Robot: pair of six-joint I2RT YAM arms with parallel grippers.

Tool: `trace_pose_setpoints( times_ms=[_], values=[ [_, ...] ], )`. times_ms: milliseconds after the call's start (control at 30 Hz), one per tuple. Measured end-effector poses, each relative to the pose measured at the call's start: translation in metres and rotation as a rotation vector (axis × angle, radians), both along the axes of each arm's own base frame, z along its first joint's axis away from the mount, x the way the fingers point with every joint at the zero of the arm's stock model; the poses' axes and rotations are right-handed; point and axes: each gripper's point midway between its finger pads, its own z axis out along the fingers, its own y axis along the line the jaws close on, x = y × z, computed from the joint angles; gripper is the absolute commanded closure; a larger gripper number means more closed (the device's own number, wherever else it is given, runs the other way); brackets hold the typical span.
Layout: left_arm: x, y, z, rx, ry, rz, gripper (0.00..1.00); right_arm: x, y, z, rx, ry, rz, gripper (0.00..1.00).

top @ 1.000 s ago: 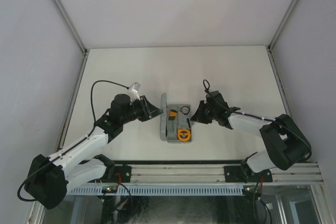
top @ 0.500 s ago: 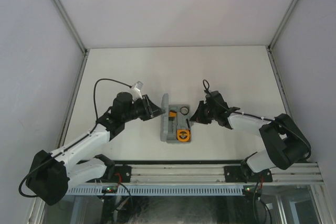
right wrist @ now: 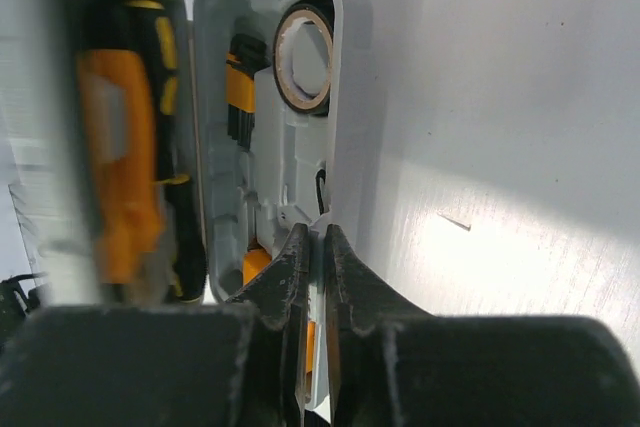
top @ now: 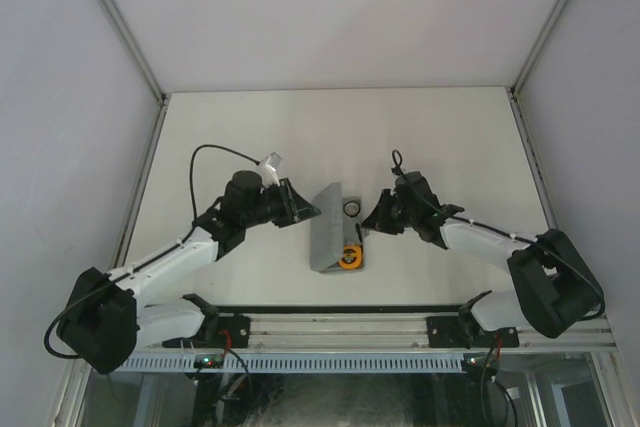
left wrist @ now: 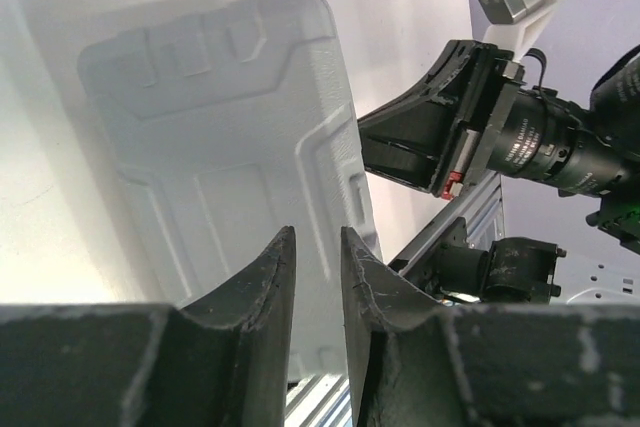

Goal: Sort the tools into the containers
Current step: Close the storage box at the center of the board.

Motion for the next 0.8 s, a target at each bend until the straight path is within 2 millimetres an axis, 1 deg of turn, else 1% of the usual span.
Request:
trace_pose_setpoints(
  times_ms=[133, 233, 300, 367, 467, 567, 667, 800],
  values=[
    [0.0, -0.004, -0.003, 0.004, 0.006, -0.01, 0.73, 0.001, -0.006, 0.006, -0.002, -0.008, -0.012, 0.96],
    [-0.002, -0.006, -0.007, 0.011, 0.016, -0.017, 0.73, -0.003, -0.019, -0.005, -0.051, 0.021, -0.031, 0.95],
    [-0.003, -0.007, -0.009, 0.014, 0.021, -0.021, 0.73, -0.003, -0.023, -0.008, -0.064, 0.031, -0.039, 0.94],
    [-0.004, -0.008, -0.01, 0.016, 0.023, -0.025, 0.74, -0.004, -0.024, -0.009, -0.071, 0.032, -0.04, 0.91],
    [-0.004, -0.008, -0.011, 0.018, 0.026, -0.028, 0.74, -0.004, -0.026, -0.01, -0.082, 0.032, -0.042, 0.84],
    [-0.005, -0.007, -0.013, 0.028, 0.029, -0.027, 0.74, -0.004, -0.032, -0.012, -0.108, 0.031, -0.049, 0.8],
    [-0.005, -0.005, -0.016, 0.048, 0.037, -0.025, 0.73, -0.001, -0.04, -0.004, -0.12, 0.004, -0.073, 0.76],
    [-0.003, -0.003, -0.017, 0.072, 0.028, -0.018, 0.73, 0.005, -0.056, 0.011, -0.142, -0.056, -0.109, 0.76]
  ],
)
